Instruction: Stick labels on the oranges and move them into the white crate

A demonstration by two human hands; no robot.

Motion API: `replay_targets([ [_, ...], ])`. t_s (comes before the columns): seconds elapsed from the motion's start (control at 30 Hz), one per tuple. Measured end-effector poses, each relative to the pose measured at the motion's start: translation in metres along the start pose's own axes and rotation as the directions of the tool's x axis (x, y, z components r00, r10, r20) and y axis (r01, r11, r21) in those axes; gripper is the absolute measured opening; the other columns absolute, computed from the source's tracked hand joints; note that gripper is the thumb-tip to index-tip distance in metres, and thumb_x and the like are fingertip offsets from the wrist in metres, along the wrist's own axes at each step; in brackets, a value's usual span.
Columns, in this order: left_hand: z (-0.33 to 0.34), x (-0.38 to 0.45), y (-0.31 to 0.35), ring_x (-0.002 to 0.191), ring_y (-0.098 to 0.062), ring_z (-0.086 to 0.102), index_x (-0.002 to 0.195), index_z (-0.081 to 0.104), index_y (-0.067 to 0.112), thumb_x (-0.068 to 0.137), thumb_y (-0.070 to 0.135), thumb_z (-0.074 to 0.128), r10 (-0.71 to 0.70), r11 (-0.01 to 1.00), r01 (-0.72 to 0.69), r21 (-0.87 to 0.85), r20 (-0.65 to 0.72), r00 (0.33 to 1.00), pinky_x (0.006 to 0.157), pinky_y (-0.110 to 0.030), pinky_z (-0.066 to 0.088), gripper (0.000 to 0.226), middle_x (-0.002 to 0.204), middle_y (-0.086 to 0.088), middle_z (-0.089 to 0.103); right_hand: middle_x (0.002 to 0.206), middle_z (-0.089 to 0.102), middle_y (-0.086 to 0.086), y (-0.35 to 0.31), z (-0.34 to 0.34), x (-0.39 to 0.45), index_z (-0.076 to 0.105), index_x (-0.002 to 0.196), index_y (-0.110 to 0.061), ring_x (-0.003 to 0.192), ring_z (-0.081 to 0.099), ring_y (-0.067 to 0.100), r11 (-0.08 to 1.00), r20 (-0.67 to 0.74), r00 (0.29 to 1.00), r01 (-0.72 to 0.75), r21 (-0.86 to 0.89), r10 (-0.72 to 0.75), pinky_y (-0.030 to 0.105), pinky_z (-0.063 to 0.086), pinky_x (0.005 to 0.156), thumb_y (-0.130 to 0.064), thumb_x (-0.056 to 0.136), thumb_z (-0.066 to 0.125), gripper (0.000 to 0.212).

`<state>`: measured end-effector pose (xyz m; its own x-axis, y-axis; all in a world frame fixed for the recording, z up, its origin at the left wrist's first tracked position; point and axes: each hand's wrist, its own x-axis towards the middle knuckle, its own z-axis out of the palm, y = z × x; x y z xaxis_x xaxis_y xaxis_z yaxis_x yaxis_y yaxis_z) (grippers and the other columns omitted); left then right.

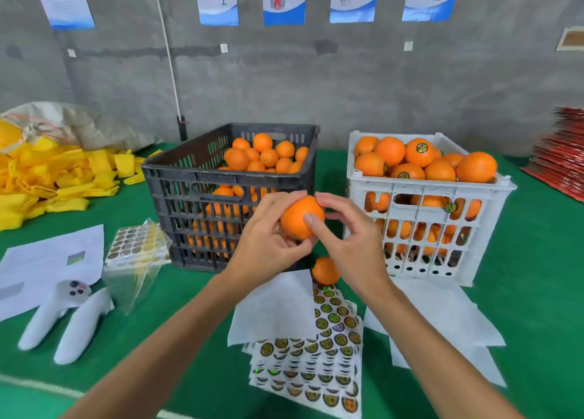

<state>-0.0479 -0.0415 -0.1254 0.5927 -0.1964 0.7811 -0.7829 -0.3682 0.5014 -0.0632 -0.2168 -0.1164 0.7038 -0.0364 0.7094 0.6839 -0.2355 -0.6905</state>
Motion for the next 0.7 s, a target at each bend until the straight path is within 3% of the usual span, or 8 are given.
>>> replay_targets([
  [0.1, -0.003, -0.038, -0.021, 0.116, -0.01, 0.059, 0.145, 0.053, 0.035, 0.084, 0.037, 0.084, -0.087, 0.99, 0.076, 0.122, 0.09, 0.992, 0.077, -0.022, 0.058, 0.069, 0.139, 0.008, 0.047, 0.122, 0.07, -0.009, 0.023, 0.003, -0.034, 0.074, 0.119, -0.016, 0.112, 0.068, 0.01, 0.992, 0.059, 0.991, -0.12, 0.031, 0.118, 0.032, 0.059, 0.092, -0.021, 0.095, 0.073, 0.024],
  [0.17, -0.008, -0.062, -0.037, 0.119, -0.011, 0.057, 0.147, 0.049, 0.04, 0.083, 0.05, 0.08, -0.129, 0.971, 0.092, 0.221, 0.158, 0.979, 0.078, -0.024, 0.059, 0.071, 0.142, 0.011, 0.044, 0.108, 0.075, -0.011, 0.041, 0.003, -0.058, 0.076, 0.112, -0.018, 0.102, 0.071, 0.008, 0.975, 0.094, 0.97, -0.223, -0.019, 0.223, 0.037, 0.06, 0.09, -0.021, 0.099, 0.068, 0.015],
  [0.27, -0.012, -0.09, -0.058, 0.122, -0.014, 0.056, 0.149, 0.048, 0.041, 0.083, 0.048, 0.082, -0.159, 0.972, 0.127, 0.2, 0.156, 0.975, 0.073, -0.023, 0.059, 0.074, 0.144, 0.01, 0.043, 0.107, 0.076, -0.014, 0.061, 0.001, -0.082, 0.077, 0.111, -0.022, 0.101, 0.071, 0.003, 0.936, 0.268, 0.898, -0.328, -0.124, 0.35, 0.041, 0.057, 0.094, -0.03, 0.097, 0.069, 0.017],
  [0.37, -0.014, -0.103, -0.07, 0.128, -0.015, 0.054, 0.148, 0.05, 0.038, 0.083, 0.042, 0.086, -0.193, 0.971, 0.18, 0.159, 0.072, 0.979, 0.072, -0.027, 0.06, 0.075, 0.143, 0.006, 0.046, 0.146, 0.052, -0.024, 0.072, 0.004, -0.097, 0.059, 0.143, -0.031, 0.132, 0.043, -0.012, 0.908, 0.54, 0.757, -0.163, -0.387, 0.367, 0.022, 0.036, 0.114, -0.062, 0.091, 0.065, 0.061],
  [0.47, -0.013, -0.106, -0.073, 0.128, -0.015, 0.054, 0.147, 0.051, 0.036, 0.083, 0.047, 0.084, -0.216, 0.968, 0.213, 0.132, 0.006, 0.976, 0.073, -0.019, 0.057, 0.073, 0.144, 0.007, 0.045, 0.163, 0.031, -0.017, 0.083, 0.01, -0.102, 0.043, 0.155, -0.028, 0.151, 0.021, -0.002, 0.842, 0.631, 0.687, 0.049, -0.537, 0.362, 0.025, 0.013, 0.124, -0.074, 0.089, 0.054, 0.08],
  [0.57, -0.014, -0.108, -0.072, 0.13, -0.005, 0.051, 0.148, 0.049, 0.038, 0.083, 0.051, 0.082, -0.237, 0.958, 0.235, 0.164, -0.006, 0.972, 0.082, -0.016, 0.055, 0.074, 0.147, 0.01, 0.043, 0.157, 0.043, -0.014, 0.082, 0.014, -0.105, 0.054, 0.148, -0.028, 0.147, 0.034, 0.003, 0.832, 0.615, 0.712, 0.079, -0.55, 0.339, 0.032, 0.017, 0.126, -0.069, 0.091, 0.056, 0.07],
  [0.7, -0.019, -0.109, -0.071, 0.129, 0.008, 0.045, 0.149, 0.048, 0.035, 0.081, 0.053, 0.081, -0.231, 0.952, 0.221, 0.214, 0.025, 0.973, 0.085, -0.024, 0.059, 0.078, 0.148, 0.01, 0.04, 0.118, 0.07, -0.017, 0.069, 0.008, -0.102, 0.076, 0.12, -0.027, 0.111, 0.056, 0.006, 0.88, 0.5, 0.828, 0.015, -0.474, 0.255, 0.037, 0.042, 0.103, -0.045, 0.093, 0.07, 0.033],
])
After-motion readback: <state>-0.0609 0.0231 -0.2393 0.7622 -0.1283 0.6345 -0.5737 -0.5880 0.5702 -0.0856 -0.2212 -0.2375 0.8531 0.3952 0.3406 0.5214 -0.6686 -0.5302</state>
